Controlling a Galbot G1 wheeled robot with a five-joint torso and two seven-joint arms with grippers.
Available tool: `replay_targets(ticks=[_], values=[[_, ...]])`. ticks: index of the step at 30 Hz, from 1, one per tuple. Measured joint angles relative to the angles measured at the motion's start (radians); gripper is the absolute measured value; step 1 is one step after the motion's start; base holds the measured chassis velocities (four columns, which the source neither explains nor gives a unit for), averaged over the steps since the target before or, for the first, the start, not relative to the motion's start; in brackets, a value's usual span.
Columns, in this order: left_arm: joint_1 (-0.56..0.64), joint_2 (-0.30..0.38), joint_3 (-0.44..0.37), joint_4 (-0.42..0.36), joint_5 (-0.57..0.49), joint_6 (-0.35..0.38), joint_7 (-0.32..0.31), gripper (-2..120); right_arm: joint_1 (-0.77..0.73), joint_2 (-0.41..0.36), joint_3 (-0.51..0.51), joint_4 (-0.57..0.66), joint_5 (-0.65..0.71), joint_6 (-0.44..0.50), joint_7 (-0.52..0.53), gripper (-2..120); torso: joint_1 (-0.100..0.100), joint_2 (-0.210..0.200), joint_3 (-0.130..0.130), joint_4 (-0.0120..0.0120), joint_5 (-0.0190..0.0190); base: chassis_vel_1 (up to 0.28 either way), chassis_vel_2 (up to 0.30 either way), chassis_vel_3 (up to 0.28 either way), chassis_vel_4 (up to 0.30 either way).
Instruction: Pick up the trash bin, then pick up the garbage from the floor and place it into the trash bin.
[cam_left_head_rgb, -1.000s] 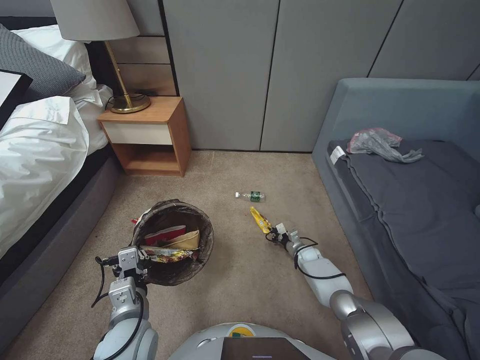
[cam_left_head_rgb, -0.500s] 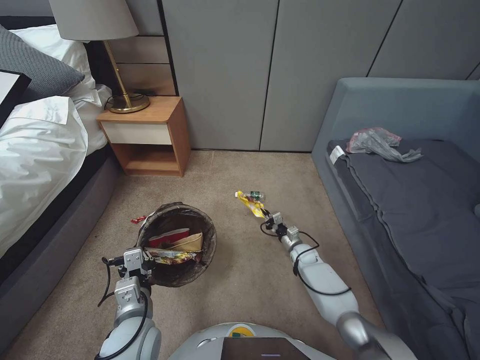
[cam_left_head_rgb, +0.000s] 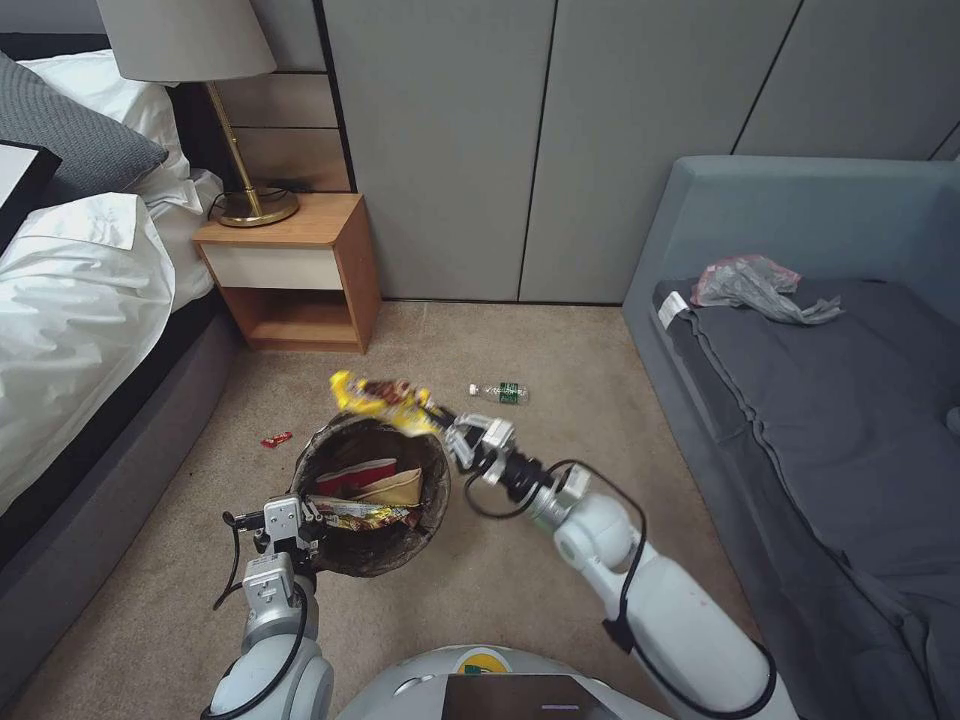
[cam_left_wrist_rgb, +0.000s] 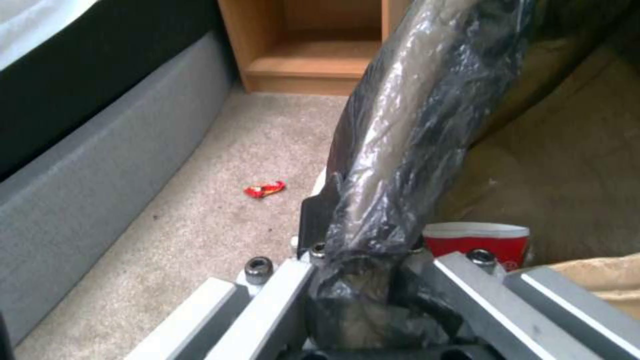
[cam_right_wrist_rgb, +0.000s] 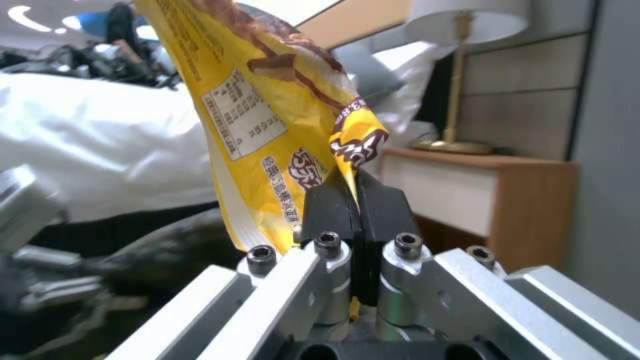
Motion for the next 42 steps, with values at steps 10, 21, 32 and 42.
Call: replay_targets(ticks=[10, 21, 32, 42], values=[[0.012, -0.002, 0.007, -0.009, 0.007, -0.002, 0.000, 0, 0.016, 0.039, -0.096, -0.142, -0.038, 0.003, 0.037, 0, 0.000, 0.000, 0.000, 0.0002, 0.0001, 0.000, 0.000, 0.000, 0.000], [0.006, -0.003, 0.008, -0.009, 0.007, -0.002, 0.000, 0, 0.014, 0.054, -0.105, -0.279, -0.082, 0.037, 0.040, 0, 0.000, 0.000, 0.000, 0.0000, 0.0001, 0.000, 0.000, 0.000, 0.000], [0.004, -0.003, 0.004, -0.014, 0.006, -0.001, 0.000, 0, 0.001, 0.066, -0.100, -0.309, -0.123, 0.039, 0.047, 13, 0.000, 0.000, 0.000, 0.0001, 0.0002, 0.000, 0.000, 0.000, 0.000], [-0.007, -0.004, 0.004, -0.004, 0.004, 0.000, 0.001, 0, -0.014, 0.055, -0.093, -0.255, -0.127, 0.034, 0.051, 48, 0.000, 0.000, 0.000, 0.0001, 0.0001, 0.000, 0.000, 0.000, 0.000]])
